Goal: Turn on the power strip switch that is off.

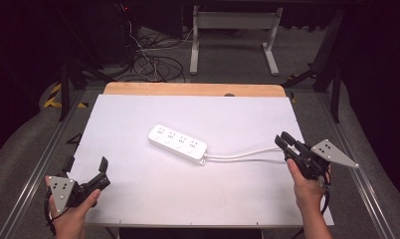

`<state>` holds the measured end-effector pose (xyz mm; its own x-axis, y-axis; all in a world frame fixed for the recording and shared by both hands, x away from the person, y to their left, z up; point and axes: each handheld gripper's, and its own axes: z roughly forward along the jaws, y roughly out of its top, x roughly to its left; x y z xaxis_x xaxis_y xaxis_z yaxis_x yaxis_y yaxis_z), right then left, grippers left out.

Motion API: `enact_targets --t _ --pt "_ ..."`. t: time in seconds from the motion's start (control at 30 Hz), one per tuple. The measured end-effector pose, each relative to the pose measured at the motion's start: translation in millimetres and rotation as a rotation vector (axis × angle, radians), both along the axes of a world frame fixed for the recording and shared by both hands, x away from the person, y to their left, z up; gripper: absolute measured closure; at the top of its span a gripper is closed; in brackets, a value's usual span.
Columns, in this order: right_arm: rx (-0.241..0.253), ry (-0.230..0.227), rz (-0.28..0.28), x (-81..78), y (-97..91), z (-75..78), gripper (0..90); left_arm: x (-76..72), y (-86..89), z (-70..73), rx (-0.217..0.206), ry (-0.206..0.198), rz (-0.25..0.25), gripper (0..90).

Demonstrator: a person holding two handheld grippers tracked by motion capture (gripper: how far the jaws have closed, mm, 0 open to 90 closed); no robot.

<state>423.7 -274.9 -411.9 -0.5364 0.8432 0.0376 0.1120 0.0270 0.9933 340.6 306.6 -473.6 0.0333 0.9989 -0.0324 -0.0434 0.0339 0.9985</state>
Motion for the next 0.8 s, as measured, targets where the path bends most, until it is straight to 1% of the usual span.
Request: enact_targets --t 0.1,0.13,0.17,0.2,0.27,0.3,0.33,0.37,0.4,0.43,0.47,0.6,0.8 --pt "-0.021 0.006 0.034 3.8 4.5 5.9 82.1 -0.1 -0.3 -0.1 -0.001 0.002 -0.002 4.6" --pt "-0.029 0.015 0.045 5.3 6.8 7.2 84.6 -0.1 -0.6 -0.1 -0.002 0.002 -0.003 4.7" --pt "-0.029 0.015 0.045 5.3 6.8 7.2 84.6 0.0 -1.0 -0.2 -0.001 0.004 -0.005 4.7" --pt "-0.046 0.023 0.073 8.2 13.0 9.3 90.0 0.2 -1.5 -0.4 0.001 0.005 -0.006 4.8" --pt "-0.061 0.021 0.075 9.5 18.7 11.1 90.0 0.4 -2.2 -0.6 -0.001 0.008 -0.009 4.9" --pt "-0.061 0.021 0.075 9.5 18.7 11.1 90.0 0.4 -2.2 -0.6 -0.001 0.008 -0.009 5.1" --pt "-0.079 0.028 0.085 11.4 26.8 13.5 90.0 0.1 -2.2 -0.6 0.001 0.01 -0.009 5.4" --pt "-0.079 0.028 0.085 11.4 26.8 13.5 90.0 0.1 -2.2 -0.6 0.001 0.01 -0.009 5.5" --pt "-0.097 0.055 0.101 15.8 38.0 15.8 90.0 0.0 -2.4 -0.5 -0.001 0.008 -0.008 5.5" --pt "-0.097 0.055 0.101 15.8 38.0 15.8 90.0 0.0 -2.4 -0.5 -0.001 0.008 -0.008 5.5" --pt "-0.109 0.072 0.118 20.3 47.2 17.6 90.0 -0.3 -1.8 -0.4 0.007 0.007 -0.006 5.5" --pt "-0.152 0.106 0.163 31.4 71.6 21.9 90.0 -0.3 -1.3 -0.6 0.01 0.008 -0.005 5.6" --pt "-0.217 0.145 0.209 48.3 105.4 29.7 90.0 0.2 -1.7 -1.0 0.005 0.011 -0.015 6.0"
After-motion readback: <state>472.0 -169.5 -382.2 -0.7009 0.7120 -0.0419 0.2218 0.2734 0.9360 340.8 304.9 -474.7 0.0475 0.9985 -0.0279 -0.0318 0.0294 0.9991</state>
